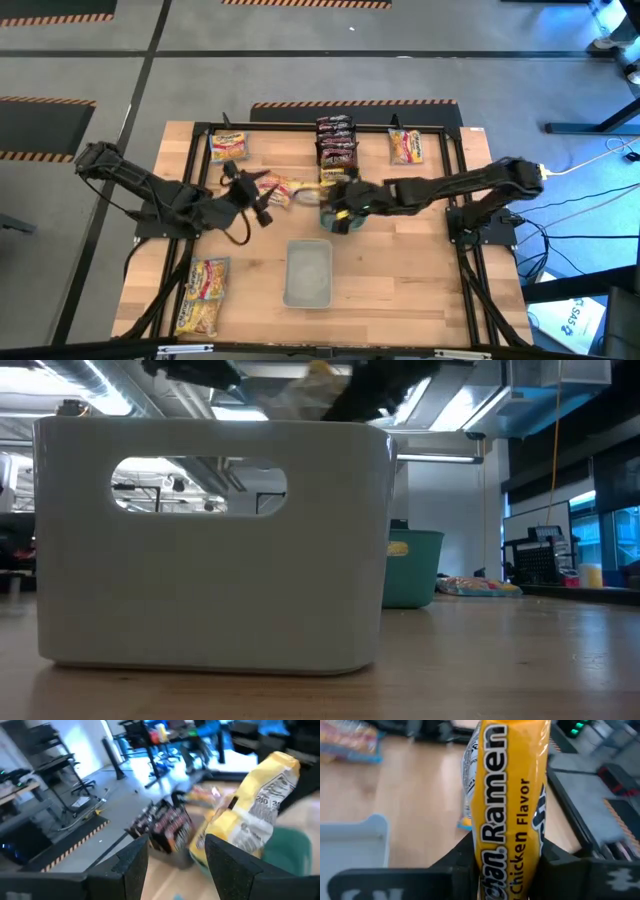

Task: Sort Maruchan noodles
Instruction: Put the yellow noodle pack into the green bin

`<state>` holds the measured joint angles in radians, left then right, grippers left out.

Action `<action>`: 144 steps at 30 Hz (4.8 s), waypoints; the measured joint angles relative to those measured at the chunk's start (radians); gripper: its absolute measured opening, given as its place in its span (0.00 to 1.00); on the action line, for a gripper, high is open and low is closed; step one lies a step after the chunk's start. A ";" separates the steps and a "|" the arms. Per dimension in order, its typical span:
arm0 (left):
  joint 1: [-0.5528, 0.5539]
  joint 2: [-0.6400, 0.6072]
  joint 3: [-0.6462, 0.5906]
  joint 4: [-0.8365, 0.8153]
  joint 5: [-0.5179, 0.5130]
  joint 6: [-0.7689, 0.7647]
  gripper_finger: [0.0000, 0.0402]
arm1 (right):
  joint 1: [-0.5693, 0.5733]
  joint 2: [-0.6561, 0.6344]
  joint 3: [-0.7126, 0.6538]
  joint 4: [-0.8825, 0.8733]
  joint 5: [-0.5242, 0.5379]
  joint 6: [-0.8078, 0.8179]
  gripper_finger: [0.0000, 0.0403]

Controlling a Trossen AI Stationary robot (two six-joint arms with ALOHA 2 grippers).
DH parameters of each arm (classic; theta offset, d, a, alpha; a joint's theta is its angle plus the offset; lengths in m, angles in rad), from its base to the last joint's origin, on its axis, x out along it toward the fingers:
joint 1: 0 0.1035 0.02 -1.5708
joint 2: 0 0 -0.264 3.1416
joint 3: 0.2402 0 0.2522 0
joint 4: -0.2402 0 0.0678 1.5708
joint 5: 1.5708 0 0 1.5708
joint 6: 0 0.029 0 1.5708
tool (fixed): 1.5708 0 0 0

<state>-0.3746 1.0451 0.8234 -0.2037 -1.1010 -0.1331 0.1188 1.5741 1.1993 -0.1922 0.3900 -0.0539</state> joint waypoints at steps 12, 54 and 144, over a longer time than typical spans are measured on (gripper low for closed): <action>0.168 0.000 0.000 0.058 0.179 0.032 0.47 | 0.007 -0.220 -0.327 0.141 0.029 0.212 0.22; 0.237 0.002 -0.002 0.269 0.184 0.273 0.47 | -0.006 -0.335 -0.392 0.155 -0.132 0.006 0.23; 0.572 0.308 -0.002 0.483 0.872 1.238 0.33 | -0.452 -0.409 -0.672 0.675 -0.638 0.590 0.80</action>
<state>0.1971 1.3528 0.8213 0.2791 -0.2294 1.1053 -0.3335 1.1650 0.5270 0.4832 -0.2477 0.5365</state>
